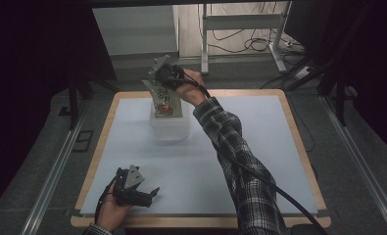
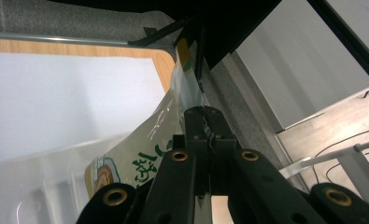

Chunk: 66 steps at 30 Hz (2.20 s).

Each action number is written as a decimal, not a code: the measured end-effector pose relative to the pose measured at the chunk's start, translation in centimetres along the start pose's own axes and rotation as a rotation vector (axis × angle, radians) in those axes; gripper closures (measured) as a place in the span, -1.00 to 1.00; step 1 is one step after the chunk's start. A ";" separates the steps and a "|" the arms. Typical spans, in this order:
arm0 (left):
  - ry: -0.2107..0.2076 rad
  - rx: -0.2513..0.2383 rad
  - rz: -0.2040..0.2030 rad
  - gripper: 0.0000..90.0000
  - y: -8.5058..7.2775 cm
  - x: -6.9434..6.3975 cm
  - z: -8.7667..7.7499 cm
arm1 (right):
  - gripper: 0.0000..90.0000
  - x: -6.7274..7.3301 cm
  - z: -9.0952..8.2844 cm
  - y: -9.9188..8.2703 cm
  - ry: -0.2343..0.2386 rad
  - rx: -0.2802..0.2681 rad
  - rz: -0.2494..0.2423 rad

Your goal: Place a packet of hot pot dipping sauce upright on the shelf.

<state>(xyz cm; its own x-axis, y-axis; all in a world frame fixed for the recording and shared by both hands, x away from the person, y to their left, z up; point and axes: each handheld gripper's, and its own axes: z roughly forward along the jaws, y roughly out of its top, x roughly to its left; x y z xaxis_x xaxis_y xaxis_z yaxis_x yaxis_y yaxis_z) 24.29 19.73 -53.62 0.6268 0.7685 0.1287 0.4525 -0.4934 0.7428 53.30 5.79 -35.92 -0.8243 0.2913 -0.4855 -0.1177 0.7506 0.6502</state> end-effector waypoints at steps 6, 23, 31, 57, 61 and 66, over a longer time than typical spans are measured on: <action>0.002 0.005 0.004 -0.99 0.0 -0.1 0.1 | 0.97 -1.2 -0.7 -1.7 -0.022 0.041 0.029; 0.002 0.015 0.024 -0.99 0.2 -0.2 0.1 | 0.44 -0.1 -2.1 -4.8 0.063 0.013 0.194; 0.003 0.016 0.026 -1.00 0.3 -0.3 0.2 | 0.10 -0.1 -3.6 -5.5 0.091 -0.014 0.276; 0.003 0.027 0.028 -1.00 0.3 -0.3 0.3 | -0.51 2.6 -8.4 -10.2 0.149 -0.065 0.393; 0.004 0.029 0.032 -1.00 0.3 -0.4 0.4 | -0.63 3.9 -9.5 -12.0 0.183 -0.065 0.414; 0.002 0.031 0.030 -1.00 0.2 -0.4 0.4 | -0.74 5.7 -11.0 -14.4 0.221 -0.080 0.466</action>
<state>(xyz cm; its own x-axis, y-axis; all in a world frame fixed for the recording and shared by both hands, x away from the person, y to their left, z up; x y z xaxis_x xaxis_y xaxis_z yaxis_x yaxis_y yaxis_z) 24.39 19.12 -53.79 0.6394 0.7537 0.1521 0.4528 -0.5290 0.7177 44.24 -9.89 -41.59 -0.8955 0.4450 -0.0041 0.2550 0.5207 0.8147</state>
